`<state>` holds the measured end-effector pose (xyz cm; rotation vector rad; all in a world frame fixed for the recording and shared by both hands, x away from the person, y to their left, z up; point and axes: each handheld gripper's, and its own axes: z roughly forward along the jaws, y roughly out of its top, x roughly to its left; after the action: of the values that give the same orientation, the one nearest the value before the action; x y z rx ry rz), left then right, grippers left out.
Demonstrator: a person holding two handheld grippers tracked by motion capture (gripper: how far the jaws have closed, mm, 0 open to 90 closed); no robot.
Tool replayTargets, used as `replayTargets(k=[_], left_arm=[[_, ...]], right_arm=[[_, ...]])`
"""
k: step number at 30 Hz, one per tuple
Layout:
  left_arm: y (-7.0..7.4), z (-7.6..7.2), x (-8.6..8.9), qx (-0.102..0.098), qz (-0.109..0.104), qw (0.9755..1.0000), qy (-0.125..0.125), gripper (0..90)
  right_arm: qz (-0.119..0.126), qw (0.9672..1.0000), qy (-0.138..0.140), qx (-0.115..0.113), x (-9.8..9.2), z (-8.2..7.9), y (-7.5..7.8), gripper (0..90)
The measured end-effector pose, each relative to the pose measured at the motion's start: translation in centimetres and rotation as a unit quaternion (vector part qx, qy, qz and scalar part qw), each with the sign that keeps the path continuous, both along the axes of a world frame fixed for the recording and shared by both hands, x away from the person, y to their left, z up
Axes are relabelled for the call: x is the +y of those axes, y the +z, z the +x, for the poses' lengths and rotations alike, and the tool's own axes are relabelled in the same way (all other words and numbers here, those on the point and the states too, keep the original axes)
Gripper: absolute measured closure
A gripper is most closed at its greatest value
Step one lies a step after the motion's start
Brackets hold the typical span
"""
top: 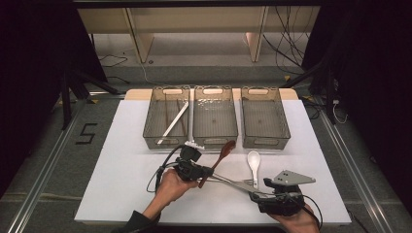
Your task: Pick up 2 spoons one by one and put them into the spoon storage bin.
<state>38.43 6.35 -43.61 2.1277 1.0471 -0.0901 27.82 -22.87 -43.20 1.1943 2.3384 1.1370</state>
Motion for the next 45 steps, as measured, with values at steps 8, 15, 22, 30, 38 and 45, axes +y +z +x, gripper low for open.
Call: replayTargets(k=[8, 15, 22, 30, 38, 45], left_arm=[[1.8, 1.6, 1.4, -0.022, -0.014, 0.9994, 0.022, 83.9], [3.0, 3.2, 2.0, -0.034, -0.019, 0.9985, 0.039, 83.8], [4.3, 5.1, 2.4, -0.050, -0.021, 0.9969, 0.056, 83.8], [5.5, 7.2, 2.7, -0.058, -0.023, 0.9951, 0.076, 83.7], [5.9, 9.1, 2.2, -0.058, -0.017, 0.9943, 0.088, 83.7], [6.2, 10.7, 1.7, -0.061, -0.008, 0.9935, 0.096, 83.7]], right_arm=[[0.000, 1.0000, -0.001, -0.001, 0.0, 0.0, 0.0, 30.0], [0.001, 1.0000, -0.001, -0.001, 0.0, 0.0, 0.0, 30.1], [0.002, 1.0000, -0.001, 0.000, 0.0, 0.0, 0.0, 30.0], [0.001, 1.0000, 0.000, 0.001, 0.0, 0.1, 0.0, 30.1], [0.003, 1.0000, 0.000, 0.001, -0.1, 0.1, 0.0, 30.0], [0.003, 1.0000, -0.001, 0.002, -0.1, 0.1, -0.1, 30.0]])
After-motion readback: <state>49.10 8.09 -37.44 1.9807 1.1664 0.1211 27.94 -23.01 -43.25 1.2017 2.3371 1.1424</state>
